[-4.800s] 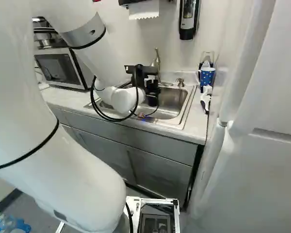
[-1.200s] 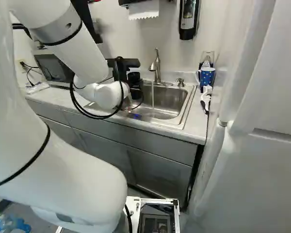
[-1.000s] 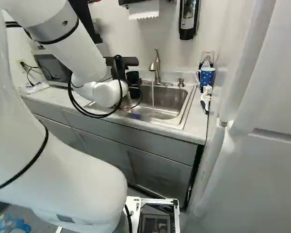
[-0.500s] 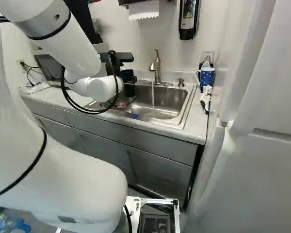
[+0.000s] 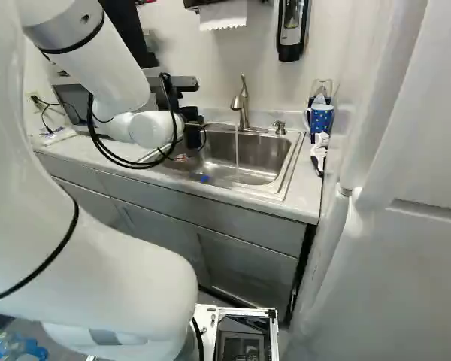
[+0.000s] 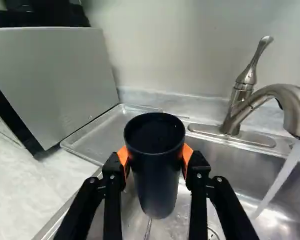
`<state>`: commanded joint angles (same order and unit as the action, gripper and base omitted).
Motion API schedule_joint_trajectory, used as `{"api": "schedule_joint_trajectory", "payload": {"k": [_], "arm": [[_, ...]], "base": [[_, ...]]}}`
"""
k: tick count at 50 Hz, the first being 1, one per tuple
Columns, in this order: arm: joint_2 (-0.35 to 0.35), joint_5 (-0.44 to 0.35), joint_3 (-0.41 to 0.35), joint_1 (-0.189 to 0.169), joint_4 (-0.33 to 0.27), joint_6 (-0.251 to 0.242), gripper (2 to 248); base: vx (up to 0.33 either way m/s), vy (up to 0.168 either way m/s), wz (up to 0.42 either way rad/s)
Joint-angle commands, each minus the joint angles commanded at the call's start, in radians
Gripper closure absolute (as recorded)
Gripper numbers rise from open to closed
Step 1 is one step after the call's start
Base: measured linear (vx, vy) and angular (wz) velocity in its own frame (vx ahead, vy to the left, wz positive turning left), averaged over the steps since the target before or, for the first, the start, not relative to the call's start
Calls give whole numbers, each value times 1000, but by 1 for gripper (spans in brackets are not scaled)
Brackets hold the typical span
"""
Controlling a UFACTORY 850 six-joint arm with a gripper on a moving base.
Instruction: Rinse the cup and place it in the tray
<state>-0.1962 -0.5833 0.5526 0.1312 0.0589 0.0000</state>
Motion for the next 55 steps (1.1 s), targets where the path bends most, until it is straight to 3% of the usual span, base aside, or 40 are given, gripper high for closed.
{"api": "schedule_joint_trajectory", "payload": {"k": [33, 55], "arm": [[12, 27, 11, 31, 0, 6, 128], [12, 27, 11, 31, 0, 211, 128]], "base": [[0, 0, 0], [0, 0, 0]]}}
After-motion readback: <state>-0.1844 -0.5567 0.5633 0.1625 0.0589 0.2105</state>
